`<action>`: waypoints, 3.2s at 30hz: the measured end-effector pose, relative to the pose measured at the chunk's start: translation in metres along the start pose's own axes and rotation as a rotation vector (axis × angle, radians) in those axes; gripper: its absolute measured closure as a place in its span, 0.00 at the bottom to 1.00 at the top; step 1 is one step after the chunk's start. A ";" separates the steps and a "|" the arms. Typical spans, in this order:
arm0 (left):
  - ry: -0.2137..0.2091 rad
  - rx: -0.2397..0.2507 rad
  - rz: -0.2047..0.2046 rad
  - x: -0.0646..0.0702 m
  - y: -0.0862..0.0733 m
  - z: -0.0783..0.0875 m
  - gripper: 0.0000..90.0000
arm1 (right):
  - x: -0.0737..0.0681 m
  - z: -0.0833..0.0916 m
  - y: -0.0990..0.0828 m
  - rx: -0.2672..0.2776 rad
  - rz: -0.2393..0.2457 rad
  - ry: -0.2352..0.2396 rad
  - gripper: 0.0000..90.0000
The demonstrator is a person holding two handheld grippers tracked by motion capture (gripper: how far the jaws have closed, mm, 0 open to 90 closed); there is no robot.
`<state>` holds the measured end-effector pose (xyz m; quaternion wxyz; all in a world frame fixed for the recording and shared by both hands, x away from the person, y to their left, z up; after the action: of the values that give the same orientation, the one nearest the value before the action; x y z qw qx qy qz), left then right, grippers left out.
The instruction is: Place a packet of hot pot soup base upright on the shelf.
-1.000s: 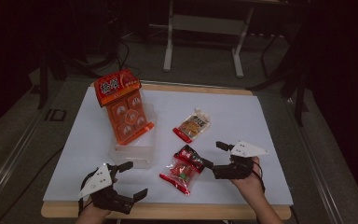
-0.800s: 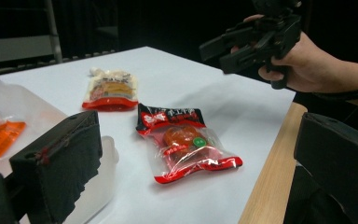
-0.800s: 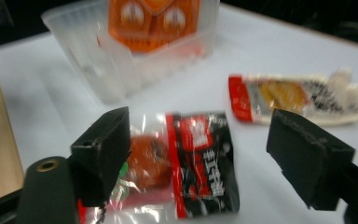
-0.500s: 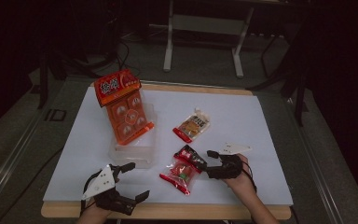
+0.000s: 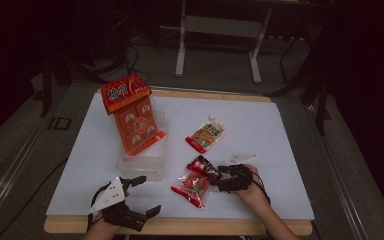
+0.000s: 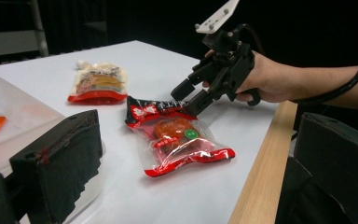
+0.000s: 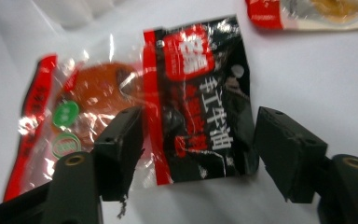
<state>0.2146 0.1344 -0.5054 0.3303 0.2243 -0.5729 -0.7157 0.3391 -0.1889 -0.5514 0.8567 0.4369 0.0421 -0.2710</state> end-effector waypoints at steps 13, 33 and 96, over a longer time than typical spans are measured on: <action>0.008 -0.001 0.002 0.000 0.000 -0.001 0.02 | -0.006 -0.007 0.004 -0.124 0.096 -0.068 0.80; 0.053 -0.014 -0.014 -0.003 -0.006 -0.006 0.04 | -0.033 0.023 0.026 -0.070 0.189 -0.062 0.99; -0.252 -0.142 0.095 -0.007 0.077 -0.097 0.57 | -0.111 0.072 0.052 0.048 0.462 0.035 0.99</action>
<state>0.3043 0.0646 -0.4547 0.3045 0.0815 -0.5677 -0.7604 0.2593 -0.1728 -0.4346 0.8845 0.4597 -0.0504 -0.0611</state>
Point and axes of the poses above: each handheld gripper's, and its own axes: z roughly backward along the jaws, y roughly out of its top, x roughly to its right, the point moved 3 cm from there along -z, roughly forward along the jaws, and after that the axes turned 14 degrees about y, right-handed, at the moved point
